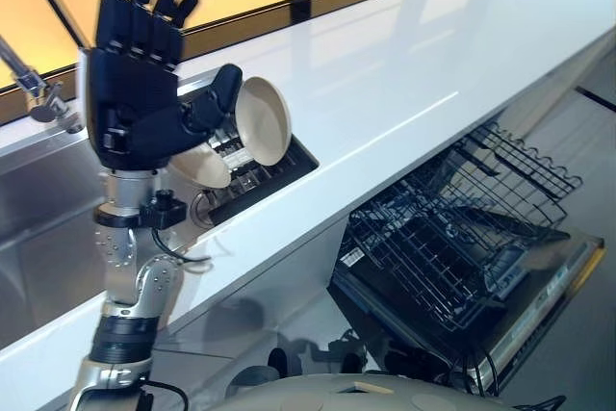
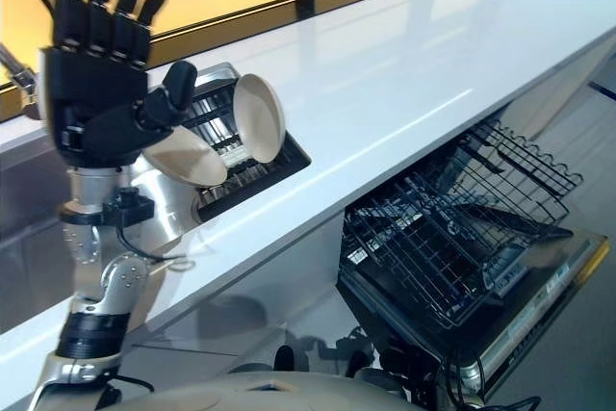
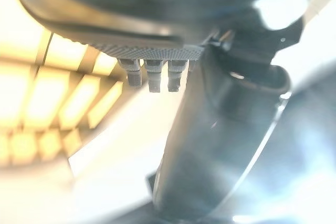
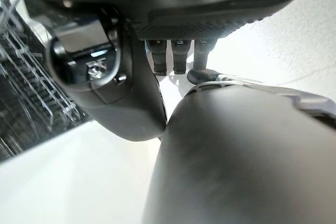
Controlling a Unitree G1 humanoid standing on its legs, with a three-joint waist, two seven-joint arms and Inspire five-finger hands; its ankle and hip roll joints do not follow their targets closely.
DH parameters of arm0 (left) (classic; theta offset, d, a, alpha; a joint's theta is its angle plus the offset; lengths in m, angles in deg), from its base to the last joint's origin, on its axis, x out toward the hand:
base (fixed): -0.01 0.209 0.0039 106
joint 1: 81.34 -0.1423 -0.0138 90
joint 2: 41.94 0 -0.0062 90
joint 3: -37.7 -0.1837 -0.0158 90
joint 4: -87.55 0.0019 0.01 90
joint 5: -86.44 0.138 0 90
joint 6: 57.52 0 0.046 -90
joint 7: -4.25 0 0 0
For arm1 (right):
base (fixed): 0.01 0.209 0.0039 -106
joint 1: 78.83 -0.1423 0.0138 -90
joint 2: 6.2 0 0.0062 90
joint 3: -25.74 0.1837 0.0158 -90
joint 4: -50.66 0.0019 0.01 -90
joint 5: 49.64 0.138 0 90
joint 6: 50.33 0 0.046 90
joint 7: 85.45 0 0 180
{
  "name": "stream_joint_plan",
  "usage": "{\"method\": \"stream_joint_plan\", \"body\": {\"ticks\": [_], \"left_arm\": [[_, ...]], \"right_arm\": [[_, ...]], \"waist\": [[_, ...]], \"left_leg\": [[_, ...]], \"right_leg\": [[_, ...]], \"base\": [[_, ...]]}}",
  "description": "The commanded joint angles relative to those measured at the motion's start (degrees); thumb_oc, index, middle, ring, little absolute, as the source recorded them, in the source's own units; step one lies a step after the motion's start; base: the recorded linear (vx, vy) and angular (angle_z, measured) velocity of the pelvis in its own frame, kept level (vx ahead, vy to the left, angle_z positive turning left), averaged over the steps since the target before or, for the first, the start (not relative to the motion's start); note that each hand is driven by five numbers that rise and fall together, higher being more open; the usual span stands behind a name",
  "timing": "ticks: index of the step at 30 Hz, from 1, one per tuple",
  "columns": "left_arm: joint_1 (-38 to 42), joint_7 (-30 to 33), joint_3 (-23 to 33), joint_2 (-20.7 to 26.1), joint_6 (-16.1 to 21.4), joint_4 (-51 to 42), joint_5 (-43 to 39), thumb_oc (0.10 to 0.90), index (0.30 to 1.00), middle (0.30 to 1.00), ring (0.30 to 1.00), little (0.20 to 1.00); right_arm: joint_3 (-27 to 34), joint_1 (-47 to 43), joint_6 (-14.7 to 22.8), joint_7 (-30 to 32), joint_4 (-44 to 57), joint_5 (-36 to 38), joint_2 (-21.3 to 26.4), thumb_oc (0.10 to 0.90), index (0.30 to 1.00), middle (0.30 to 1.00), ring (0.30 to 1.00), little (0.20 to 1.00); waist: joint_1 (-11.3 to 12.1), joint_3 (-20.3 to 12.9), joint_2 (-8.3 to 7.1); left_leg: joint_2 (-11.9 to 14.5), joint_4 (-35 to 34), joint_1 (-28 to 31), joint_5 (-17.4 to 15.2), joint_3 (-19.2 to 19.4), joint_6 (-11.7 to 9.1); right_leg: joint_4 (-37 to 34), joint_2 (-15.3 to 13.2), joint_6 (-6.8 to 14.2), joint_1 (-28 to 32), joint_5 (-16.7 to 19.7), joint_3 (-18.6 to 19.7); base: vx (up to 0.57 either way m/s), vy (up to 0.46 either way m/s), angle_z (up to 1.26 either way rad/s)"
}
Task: Pick up plates and place into dishwasher.
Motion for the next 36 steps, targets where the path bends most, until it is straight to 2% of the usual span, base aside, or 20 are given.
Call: {"method": "stream_joint_plan", "body": {"ticks": [1,3,7,13,16,27,36], "left_arm": [[2.48,16.97,4.5,6.42,2.06,-4.3,22.43,0.8,0.9,0.9,0.9,0.9],[1.89,19.6,6.05,8.64,0.47,-2.72,27.29,0.8,0.9,0.9,0.9,0.9],[-0.4,26.82,8.64,14.97,-6.86,1.16,40.57,0.8,0.9,0.9,0.9,0.9],[-4.09,27.91,10.93,21.8,-15.7,7.41,51.57,0.8,0.9,0.9,0.9,0.9],[-5.29,26.31,10.74,24.5,-18.83,10.0,56.26,0.8,0.9,0.9,0.9,0.9],[-4.24,17.32,8.42,33.49,-21.69,17.93,63.89,0.8,0.9,0.9,0.9,0.9],[-0.47,11.96,6.24,37.3,-19.02,19.98,61.86,0.8,0.9,0.9,0.9,0.9]], "right_arm": [[-1.97,0.83,-0.09,-1.08,-1.02,0.5,-1.89,0.8,0.9,0.9,0.9,0.9],[-2.0,0.89,-0.37,-0.99,-0.73,-0.03,-1.82,0.8,0.9,0.9,0.9,0.9],[-1.29,0.84,-0.96,-1.32,-0.23,-1.07,-1.11,0.8,0.9,0.9,0.9,0.9],[-0.15,0.62,-1.9,-2.15,0.02,-2.52,0.03,0.8,0.9,0.9,0.9,0.9],[0.0,0.4,-2.38,-2.24,0.07,-2.96,0.45,0.8,0.9,0.9,0.9,0.9],[0.71,-0.98,-3.3,-3.63,-0.46,-4.44,2.46,0.8,0.9,0.9,0.9,0.9],[1.04,-1.13,-3.67,-4.1,-0.79,-4.97,3.14,0.8,0.9,0.9,0.9,0.9]], "waist": [[0.08,-2.02,-0.25],[0.17,-2.21,-0.12],[0.42,-2.52,0.51],[0.51,-2.58,1.52],[0.5,-2.57,2.0],[0.01,-2.58,3.5],[-0.98,-2.62,4.13]], "left_leg": [[-3.23,0.2,1.32,-7.41,0.86,1.96],[-3.18,0.2,1.32,-7.32,0.94,1.85],[-3.09,0.2,1.33,-7.1,1.1,1.7],[-3.03,0.2,1.53,-6.98,1.48,1.57],[-3.05,0.2,1.59,-6.93,1.62,1.59],[-3.13,0.2,1.96,-7.04,2.4,1.71],[-3.2,0.2,2.2,-7.27,3.24,1.86]], "right_leg": [[2.09,1.62,1.81,1.65,-5.44,0.77],[2.11,1.62,1.79,1.7,-5.53,0.72],[2.23,1.63,1.84,1.79,-5.68,0.61],[2.35,1.52,1.95,1.85,-5.77,0.64],[2.44,1.46,2.01,1.88,-5.81,0.58],[3.5,1.04,2.66,1.68,-6.17,-0.34],[3.79,0.91,3.08,1.45,-6.08,0.0]], "base": [[0.01,-0.005,0.17],[0.01,0.001,0.09],[0.0,0.004,0.03],[0.0,0.0,0.0],[0.0,0.0,0.0],[0.0,0.0,0.0],[0.0,0.002,0.0]]}}
